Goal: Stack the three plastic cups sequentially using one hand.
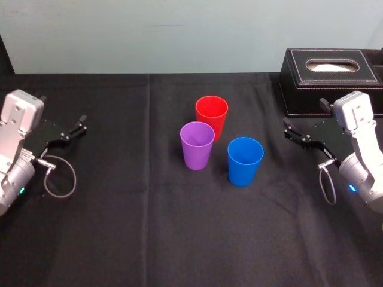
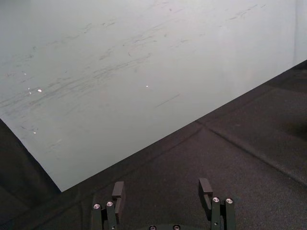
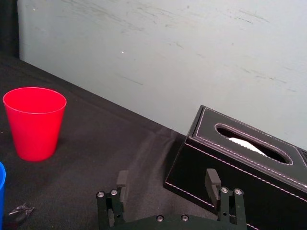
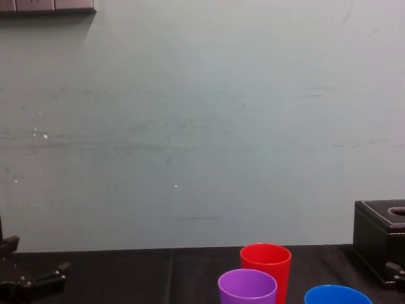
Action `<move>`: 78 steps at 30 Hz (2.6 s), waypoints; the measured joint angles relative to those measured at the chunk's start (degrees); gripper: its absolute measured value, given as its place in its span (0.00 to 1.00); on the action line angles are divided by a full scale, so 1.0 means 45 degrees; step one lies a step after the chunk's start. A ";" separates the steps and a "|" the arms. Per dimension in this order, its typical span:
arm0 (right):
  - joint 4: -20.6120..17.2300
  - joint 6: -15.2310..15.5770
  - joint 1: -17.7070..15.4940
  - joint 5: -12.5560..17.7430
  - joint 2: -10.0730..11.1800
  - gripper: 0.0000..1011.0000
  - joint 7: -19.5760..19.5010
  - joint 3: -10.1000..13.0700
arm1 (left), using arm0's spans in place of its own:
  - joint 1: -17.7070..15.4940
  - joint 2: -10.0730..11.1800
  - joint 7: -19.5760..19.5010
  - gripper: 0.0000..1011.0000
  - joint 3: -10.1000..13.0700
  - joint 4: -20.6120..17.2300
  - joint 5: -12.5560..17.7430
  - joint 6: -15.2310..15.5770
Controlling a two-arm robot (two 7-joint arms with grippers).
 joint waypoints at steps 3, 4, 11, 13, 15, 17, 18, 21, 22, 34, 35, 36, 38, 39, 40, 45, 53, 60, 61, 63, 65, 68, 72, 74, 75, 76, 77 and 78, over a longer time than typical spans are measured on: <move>0.0000 0.0000 0.0000 0.0000 0.0000 0.99 0.0001 0.0000 | 0.0001 0.0000 0.0000 0.99 0.0000 0.0000 0.0000 0.0000; -0.0001 0.0000 0.0000 0.0000 0.0000 0.99 0.0000 0.0000 | 0.0000 0.0000 0.0000 0.99 0.0000 0.0000 0.0001 0.0000; -0.0001 0.0000 0.0000 0.0000 0.0000 0.99 0.0000 0.0000 | 0.0000 0.0000 0.0000 0.99 0.0000 0.0000 0.0000 0.0000; -0.0001 0.0000 0.0000 0.0000 0.0000 0.99 0.0000 0.0000 | 0.0000 0.0000 0.0000 0.99 0.0000 0.0000 0.0000 0.0000; -0.0001 0.0000 0.0000 0.0000 0.0000 0.99 0.0000 0.0000 | 0.0000 0.0000 0.0000 0.99 0.0000 0.0000 0.0000 0.0000; -0.0001 0.0000 0.0000 0.0000 0.0000 0.99 0.0000 0.0000 | 0.0001 0.0000 0.0000 0.99 0.0000 0.0000 0.0001 0.0000; -0.0001 0.0000 0.0000 0.0000 0.0000 0.99 0.0000 0.0000 | 0.0000 0.0000 0.0000 0.99 0.0000 0.0000 0.0000 0.0000; -0.0001 0.0000 0.0000 0.0001 0.0000 0.99 0.0000 0.0000 | 0.0000 0.0000 0.0000 0.99 0.0000 0.0000 0.0001 0.0000; -0.0001 0.0000 0.0000 0.0001 0.0000 0.99 0.0000 0.0000 | 0.0000 0.0000 0.0000 0.99 -0.0001 0.0000 0.0000 0.0000; -0.0001 0.0000 0.0000 0.0000 0.0000 0.99 0.0000 0.0000 | 0.0000 0.0000 0.0000 0.99 0.0000 0.0000 0.0001 0.0000; -0.0001 0.0000 -0.0001 0.0000 0.0000 0.99 0.0000 0.0000 | 0.0000 0.0000 0.0000 0.99 0.0000 0.0000 0.0001 0.0000; 0.0000 0.0000 0.0000 0.0000 0.0000 0.99 0.0000 0.0000 | 0.0000 0.0000 0.0000 0.99 0.0000 0.0000 0.0001 0.0000; 0.0000 0.0000 0.0000 0.0001 0.0000 0.99 0.0000 0.0000 | 0.0000 0.0000 0.0000 0.99 0.0000 0.0000 0.0001 0.0000; -0.0001 0.0000 0.0000 0.0000 0.0000 0.99 0.0000 0.0000 | 0.0000 0.0000 0.0000 0.99 -0.0001 0.0000 0.0000 0.0000; 0.0000 0.0000 0.0000 0.0001 0.0000 0.99 0.0000 0.0000 | 0.0001 0.0000 0.0000 0.99 0.0000 0.0000 0.0000 0.0000; -0.0138 -0.0037 -0.0078 0.0042 -0.0035 0.99 0.0168 0.0184 | 0.0000 0.0000 0.0000 0.99 -0.0001 0.0000 0.0000 0.0000; -0.0810 -0.0071 -0.0874 0.0772 0.0198 0.99 0.0866 0.0790 | 0.0000 0.0000 0.0000 0.99 0.0000 0.0000 0.0001 0.0000; -0.1790 -0.0162 -0.2189 0.2218 0.0766 0.99 0.2115 0.1566 | 0.0000 0.0000 0.0000 0.99 0.0000 0.0000 0.0001 0.0000; -0.2033 -0.0255 -0.2544 0.2537 0.0924 0.99 0.2426 0.1741 | 0.0000 0.0000 0.0000 0.99 -0.0001 0.0000 0.0001 0.0000; -0.2261 -0.0355 -0.2893 0.2814 0.1066 0.99 0.2723 0.1881 | 0.0000 0.0000 0.0000 0.99 0.0000 0.0000 0.0001 0.0000; -0.2529 -0.0489 -0.3394 0.3147 0.1269 0.99 0.3162 0.2058 | 0.0000 0.0001 0.0000 0.99 0.0000 0.0000 0.0000 0.0001; -0.2781 -0.0619 -0.3931 0.3475 0.1434 0.99 0.3653 0.2203 | 0.0000 0.0000 0.0000 0.99 0.0000 0.0000 0.0000 0.0000; -0.2947 -0.0746 -0.4376 0.3677 0.1469 0.99 0.4110 0.2252 | 0.0000 0.0000 0.0000 0.99 -0.0001 0.0000 0.0000 0.0000; -0.2998 -0.0800 -0.4504 0.3692 0.1426 0.99 0.4306 0.2224 | 0.0000 0.0000 0.0000 0.99 0.0000 0.0000 0.0001 0.0000; -0.2998 -0.0800 -0.4504 0.3692 0.1426 0.99 0.4306 0.2224 | 0.0000 0.0000 0.0000 0.99 0.0000 0.0000 0.0001 0.0000; -0.3028 -0.0828 -0.4558 0.3685 0.1373 0.99 0.4418 0.2186 | 0.0000 0.0000 0.0000 0.99 0.0000 0.0000 0.0000 0.0000; -0.3062 -0.0844 -0.4602 0.3654 0.1317 0.99 0.4515 0.2150 | 0.0000 0.0001 0.0000 0.99 0.0000 0.0000 0.0001 0.0000; -0.3062 -0.0844 -0.4602 0.3654 0.1317 0.99 0.4515 0.2150 | 0.0000 0.0001 0.0000 0.99 0.0000 0.0000 0.0001 0.0000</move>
